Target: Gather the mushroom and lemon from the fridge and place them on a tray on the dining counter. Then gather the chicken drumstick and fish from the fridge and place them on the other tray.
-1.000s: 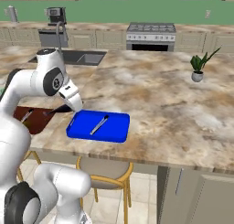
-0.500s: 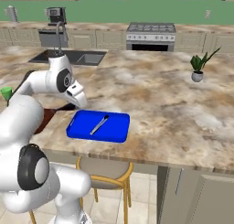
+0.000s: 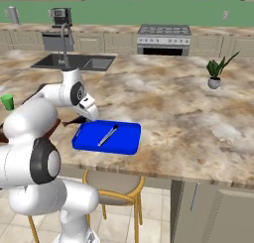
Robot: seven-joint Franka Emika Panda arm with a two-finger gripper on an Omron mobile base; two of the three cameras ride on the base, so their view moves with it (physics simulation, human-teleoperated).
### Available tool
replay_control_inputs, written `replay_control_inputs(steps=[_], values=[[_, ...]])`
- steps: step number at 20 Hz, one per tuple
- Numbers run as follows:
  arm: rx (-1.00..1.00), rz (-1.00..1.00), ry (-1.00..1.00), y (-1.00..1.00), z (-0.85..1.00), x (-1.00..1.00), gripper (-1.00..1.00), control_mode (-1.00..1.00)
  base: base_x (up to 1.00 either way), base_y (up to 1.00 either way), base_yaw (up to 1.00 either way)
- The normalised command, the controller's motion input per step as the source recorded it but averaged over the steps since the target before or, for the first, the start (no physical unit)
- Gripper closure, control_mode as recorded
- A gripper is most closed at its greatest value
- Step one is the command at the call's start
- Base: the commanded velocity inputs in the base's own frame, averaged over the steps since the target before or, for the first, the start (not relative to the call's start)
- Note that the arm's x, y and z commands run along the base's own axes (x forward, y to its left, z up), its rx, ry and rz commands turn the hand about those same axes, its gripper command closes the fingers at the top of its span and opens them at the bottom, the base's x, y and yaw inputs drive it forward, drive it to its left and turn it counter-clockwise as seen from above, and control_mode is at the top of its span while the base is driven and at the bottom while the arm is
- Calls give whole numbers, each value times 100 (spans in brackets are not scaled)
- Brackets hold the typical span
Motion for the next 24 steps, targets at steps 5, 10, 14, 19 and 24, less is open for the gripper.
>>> replay_control_inputs(steps=[5,10,14,19,24], values=[[0,1,0,0,-43,26,100,-100,0,0,0],[0,1,0,0,-39,30,100,-100,0,0,0],[0,1,0,0,-39,35,100,-100,0,0,0],[0,0,0,0,-36,43,100,-100,0,0,0],[0,0,0,0,-21,37,100,-100,0,0,0]])
